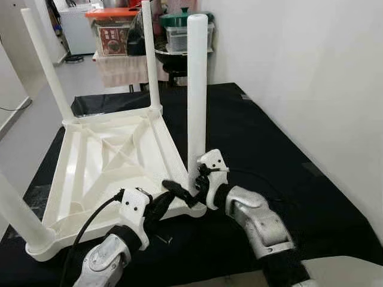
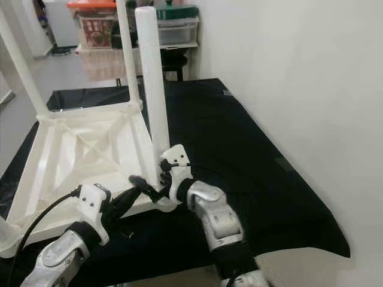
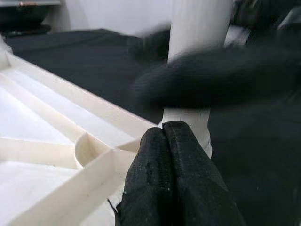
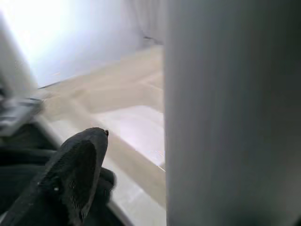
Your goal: Building children table
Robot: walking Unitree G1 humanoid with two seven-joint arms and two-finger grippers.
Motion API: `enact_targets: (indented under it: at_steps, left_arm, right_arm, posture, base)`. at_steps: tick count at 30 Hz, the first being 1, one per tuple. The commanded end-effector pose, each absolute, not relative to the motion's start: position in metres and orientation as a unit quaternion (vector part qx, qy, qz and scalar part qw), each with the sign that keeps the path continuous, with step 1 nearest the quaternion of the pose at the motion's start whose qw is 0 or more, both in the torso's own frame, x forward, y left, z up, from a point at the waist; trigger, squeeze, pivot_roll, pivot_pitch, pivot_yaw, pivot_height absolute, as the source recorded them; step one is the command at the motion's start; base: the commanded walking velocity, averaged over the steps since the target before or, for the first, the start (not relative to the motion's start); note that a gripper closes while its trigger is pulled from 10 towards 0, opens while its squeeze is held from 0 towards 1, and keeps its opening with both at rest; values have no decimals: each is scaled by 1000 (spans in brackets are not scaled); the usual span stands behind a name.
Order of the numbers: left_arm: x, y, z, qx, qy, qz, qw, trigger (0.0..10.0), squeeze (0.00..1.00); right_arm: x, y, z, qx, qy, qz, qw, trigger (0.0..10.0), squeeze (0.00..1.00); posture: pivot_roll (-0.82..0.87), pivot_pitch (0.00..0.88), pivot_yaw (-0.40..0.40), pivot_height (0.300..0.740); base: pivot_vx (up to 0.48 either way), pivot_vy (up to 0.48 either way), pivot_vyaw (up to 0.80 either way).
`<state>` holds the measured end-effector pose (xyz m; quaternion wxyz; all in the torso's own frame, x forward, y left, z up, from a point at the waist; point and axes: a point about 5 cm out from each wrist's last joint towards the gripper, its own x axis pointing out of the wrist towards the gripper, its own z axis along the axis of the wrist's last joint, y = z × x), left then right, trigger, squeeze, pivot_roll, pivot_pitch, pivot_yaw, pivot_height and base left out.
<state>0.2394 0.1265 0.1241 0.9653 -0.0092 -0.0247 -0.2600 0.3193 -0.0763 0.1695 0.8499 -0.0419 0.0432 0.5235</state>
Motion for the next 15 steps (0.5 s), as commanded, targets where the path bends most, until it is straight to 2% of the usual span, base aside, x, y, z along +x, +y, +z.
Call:
enact_targets:
  at_steps: [1, 7, 8, 9, 10, 11, 15]
  left_arm:
    - [238, 127, 122, 1, -18, -260, 965, 10000, 0]
    - [235, 129, 120, 5, -13, -254, 967, 10000, 0]
    - [234, 129, 119, 6, -13, -252, 968, 10000, 0]
    - [234, 129, 119, 6, -13, -252, 968, 10000, 0]
    - [234, 129, 119, 8, -13, -250, 968, 10000, 0]
    - [233, 129, 119, 9, -13, -249, 968, 10000, 0]
    - [232, 128, 118, 10, -13, -248, 969, 10000, 0]
  right_arm:
    - [319, -71, 169, -38, 41, 558, 828, 10000, 0]
    - [343, -81, 163, -54, 68, 550, 831, 10000, 0]
    - [348, -83, 161, -60, 74, 548, 831, 9294, 0]
    - [348, -83, 161, -60, 74, 548, 831, 9294, 0]
    - [351, -84, 160, -58, 81, 551, 829, 3490, 0]
    - [353, -85, 160, -55, 85, 553, 827, 0, 0]
    - [355, -87, 162, -53, 88, 564, 819, 0, 0]
  posture:
    - [6, 0, -37, 740]
    - [18, 0, -43, 740]
    - [35, 0, -50, 740]
    - [35, 0, -50, 740]
    - [35, 0, -50, 740]
    - [39, 0, -52, 740]
    - [43, 0, -53, 740]
  base:
    - [0, 0, 0]
    - [0, 0, 0]
    - [0, 0, 0]
    - [0, 0, 0]
    - [0, 0, 0]
    - [0, 0, 0]
    - [0, 0, 0]
